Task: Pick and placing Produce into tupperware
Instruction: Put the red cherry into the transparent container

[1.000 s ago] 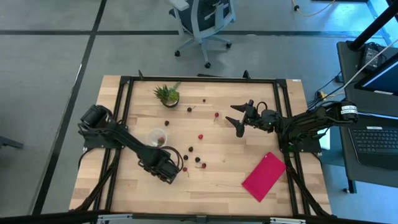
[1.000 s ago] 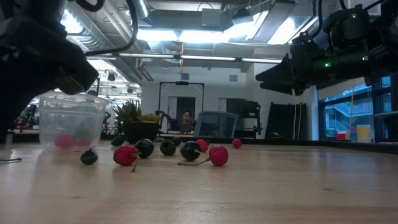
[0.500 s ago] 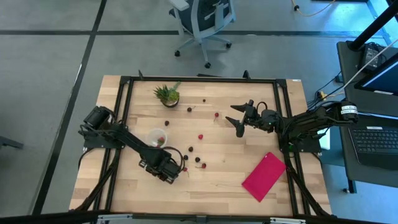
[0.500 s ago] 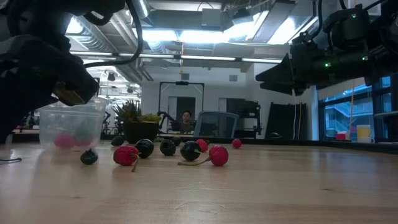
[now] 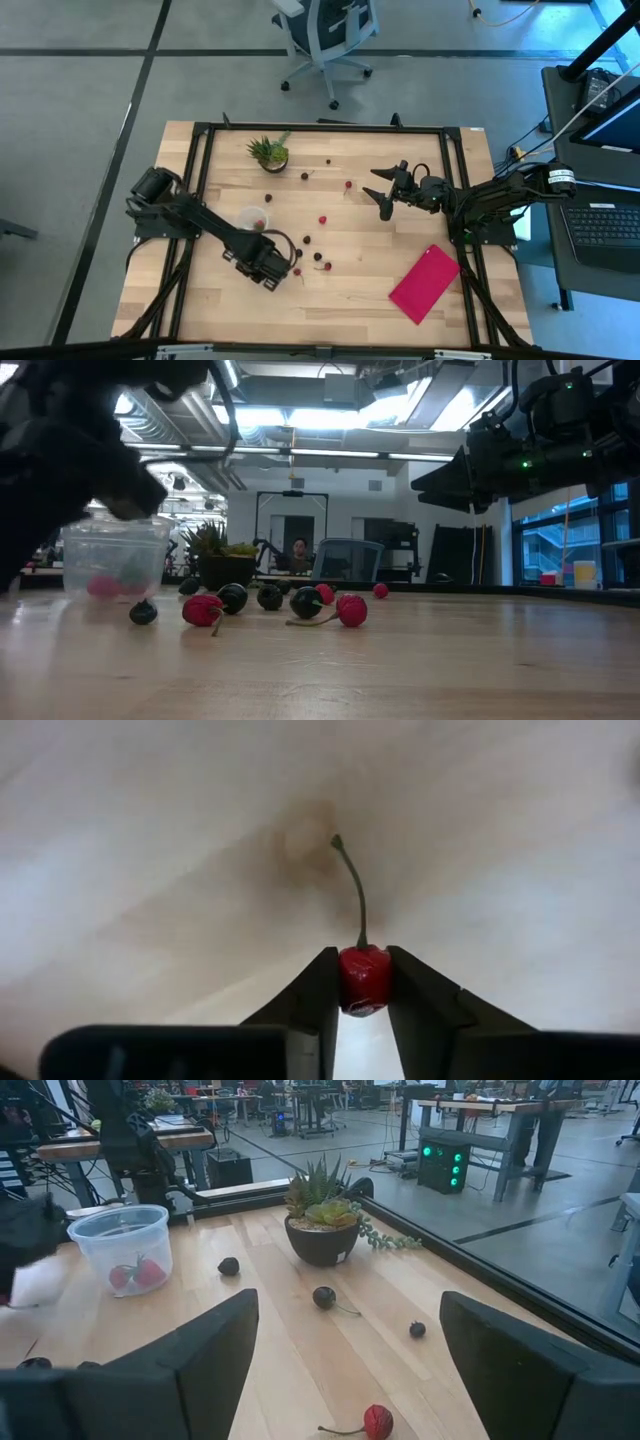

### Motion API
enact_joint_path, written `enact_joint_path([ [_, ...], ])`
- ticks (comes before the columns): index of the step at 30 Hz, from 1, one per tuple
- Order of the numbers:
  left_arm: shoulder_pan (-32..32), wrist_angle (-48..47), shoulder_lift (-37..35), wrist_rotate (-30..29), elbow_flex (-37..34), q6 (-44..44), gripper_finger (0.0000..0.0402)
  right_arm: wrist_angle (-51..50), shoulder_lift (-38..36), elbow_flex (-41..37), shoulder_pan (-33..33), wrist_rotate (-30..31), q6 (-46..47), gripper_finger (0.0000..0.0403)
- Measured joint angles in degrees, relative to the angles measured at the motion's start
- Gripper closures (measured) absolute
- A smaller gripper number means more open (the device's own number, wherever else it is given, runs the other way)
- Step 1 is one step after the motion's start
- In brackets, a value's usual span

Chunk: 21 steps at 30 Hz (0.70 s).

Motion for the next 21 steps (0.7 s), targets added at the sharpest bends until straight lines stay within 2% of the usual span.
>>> enact_joint_path([
  [6,-0.1,-4.4,-8.4,-3.5,0.1,-1.6,0.0334,0.0,0.0,0.0,0.0,0.0,0.0,0.0089],
  [14,1.8,-17.0,-19.9,-15.9,0.2,-4.4,0.0341,0.1,0.0,0.0,0.0,0.0,-0.2,0.0089],
  [17,4.1,-18.4,-21.7,-19.2,0.2,-1.4,0.0339,0.1,0.0,0.0,0.0,0.0,-0.2,0.0089],
  [21,8.5,-18.2,-21.5,-20.2,0.2,6.3,0.0340,0.1,0.0,0.0,0.0,0.0,-0.5,0.0089],
])
